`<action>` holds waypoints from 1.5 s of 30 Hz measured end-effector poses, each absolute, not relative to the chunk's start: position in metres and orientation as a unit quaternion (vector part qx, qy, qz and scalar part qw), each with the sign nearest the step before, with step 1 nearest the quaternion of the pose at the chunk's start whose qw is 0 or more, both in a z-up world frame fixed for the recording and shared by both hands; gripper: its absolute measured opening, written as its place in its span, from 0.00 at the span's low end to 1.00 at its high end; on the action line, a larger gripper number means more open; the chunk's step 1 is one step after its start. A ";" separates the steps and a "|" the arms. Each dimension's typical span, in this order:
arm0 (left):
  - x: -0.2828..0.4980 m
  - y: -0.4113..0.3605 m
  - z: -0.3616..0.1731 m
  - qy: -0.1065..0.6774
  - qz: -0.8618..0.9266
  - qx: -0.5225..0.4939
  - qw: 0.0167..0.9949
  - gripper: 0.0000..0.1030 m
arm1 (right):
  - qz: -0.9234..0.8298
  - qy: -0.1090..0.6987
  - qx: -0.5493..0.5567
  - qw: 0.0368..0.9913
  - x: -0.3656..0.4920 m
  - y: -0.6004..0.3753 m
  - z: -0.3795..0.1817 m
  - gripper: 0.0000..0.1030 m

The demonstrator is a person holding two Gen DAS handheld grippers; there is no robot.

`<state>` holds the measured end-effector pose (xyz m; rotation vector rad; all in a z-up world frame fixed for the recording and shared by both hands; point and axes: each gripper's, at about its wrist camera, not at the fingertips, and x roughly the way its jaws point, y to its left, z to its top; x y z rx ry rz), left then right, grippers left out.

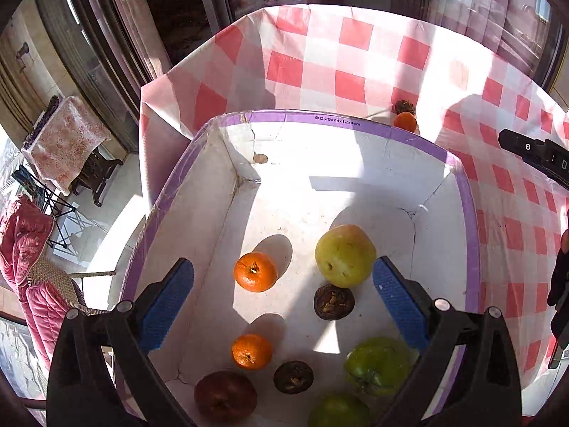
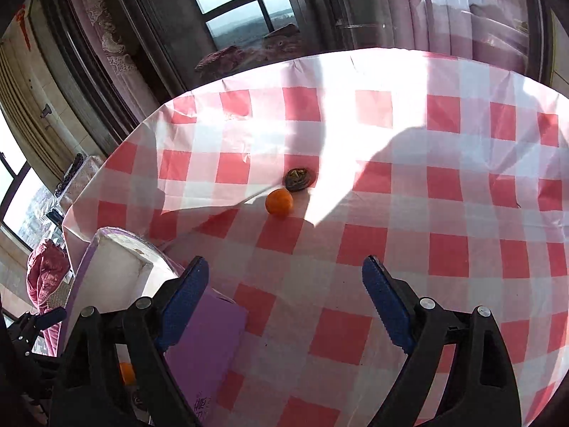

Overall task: Organize fruits
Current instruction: 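Grasp the tangerine with the right tool while the left tool grasps a dark brown fruit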

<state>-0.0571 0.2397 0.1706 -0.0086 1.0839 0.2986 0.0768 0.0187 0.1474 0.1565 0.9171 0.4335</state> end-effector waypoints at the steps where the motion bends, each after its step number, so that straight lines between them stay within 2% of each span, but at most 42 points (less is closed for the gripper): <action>1: -0.052 0.232 0.171 0.512 0.150 -0.006 0.846 0.98 | 0.208 0.441 0.067 0.871 0.083 0.016 0.134 0.80; 10: -0.040 0.215 0.167 0.489 0.212 -0.035 0.846 0.98 | 0.260 0.428 -0.004 0.866 0.157 0.072 0.065 0.73; 18: -0.029 0.220 0.175 0.479 0.259 -0.054 0.837 0.98 | 0.263 0.419 -0.057 0.867 0.182 0.115 0.033 0.62; 24: 0.013 0.212 0.194 0.453 0.249 -0.057 0.854 0.98 | 0.266 0.423 -0.060 0.864 0.190 0.121 0.023 0.60; 31: 0.094 0.201 0.206 0.439 0.234 -0.058 0.866 0.98 | 0.270 0.422 -0.053 0.864 0.193 0.111 0.019 0.37; 41: 0.198 0.165 0.143 0.506 0.174 -0.128 0.835 0.98 | 0.198 0.435 0.027 0.878 0.185 -0.001 0.012 0.36; 45: 0.231 0.128 0.101 0.521 0.166 -0.084 0.833 0.98 | 0.139 0.434 0.052 0.888 0.184 -0.062 0.007 0.36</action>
